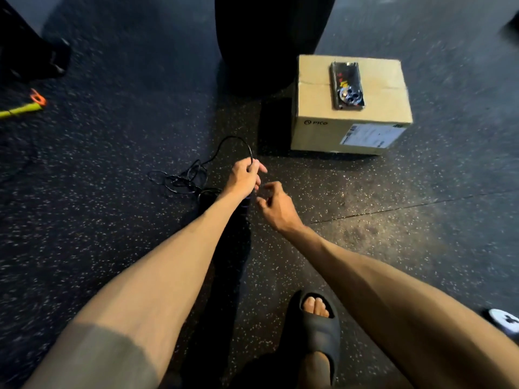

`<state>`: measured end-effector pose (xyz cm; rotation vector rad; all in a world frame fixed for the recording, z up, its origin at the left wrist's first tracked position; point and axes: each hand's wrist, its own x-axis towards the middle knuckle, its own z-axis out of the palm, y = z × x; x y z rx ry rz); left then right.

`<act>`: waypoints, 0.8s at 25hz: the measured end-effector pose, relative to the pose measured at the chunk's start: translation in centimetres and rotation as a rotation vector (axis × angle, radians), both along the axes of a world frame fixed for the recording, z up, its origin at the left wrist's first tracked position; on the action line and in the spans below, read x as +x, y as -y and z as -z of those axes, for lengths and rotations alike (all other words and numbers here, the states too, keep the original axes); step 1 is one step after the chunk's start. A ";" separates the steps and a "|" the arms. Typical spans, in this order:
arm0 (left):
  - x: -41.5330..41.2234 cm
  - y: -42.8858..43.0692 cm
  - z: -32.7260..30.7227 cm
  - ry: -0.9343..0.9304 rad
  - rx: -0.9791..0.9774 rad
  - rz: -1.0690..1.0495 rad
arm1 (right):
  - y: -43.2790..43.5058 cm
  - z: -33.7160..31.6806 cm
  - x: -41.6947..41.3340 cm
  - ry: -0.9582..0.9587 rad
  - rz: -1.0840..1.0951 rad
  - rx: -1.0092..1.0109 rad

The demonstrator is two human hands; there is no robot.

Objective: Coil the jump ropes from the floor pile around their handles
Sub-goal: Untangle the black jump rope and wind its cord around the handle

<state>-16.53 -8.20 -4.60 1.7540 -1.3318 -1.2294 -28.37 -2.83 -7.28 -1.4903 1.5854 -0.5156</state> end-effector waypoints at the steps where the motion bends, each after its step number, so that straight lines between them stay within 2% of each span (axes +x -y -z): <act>1: 0.5 -0.4 -1.9 0.022 0.011 0.040 | 0.5 -1.8 -0.4 -0.033 -0.004 -0.081; 4: 2.2 -1.8 -8.2 0.116 0.008 0.202 | 1.8 -8.3 -1.3 -0.113 -0.071 -0.260; 8: 2.9 -3.7 -15.2 0.341 -0.011 0.455 | 2.7 -14.9 -1.1 -0.202 -0.291 -0.413; 12: 3.2 -5.3 -20.6 0.407 -0.135 0.560 | 2.2 -19.3 -1.9 -0.235 -0.282 -0.572; 16: 4.4 -6.4 -23.4 0.277 -0.289 0.437 | 1.7 -22.7 -2.4 -0.219 -0.281 -0.626; 20: 4.9 -6.6 -25.3 0.095 -0.393 0.188 | 2.2 -27.0 -0.5 0.003 -0.170 -0.534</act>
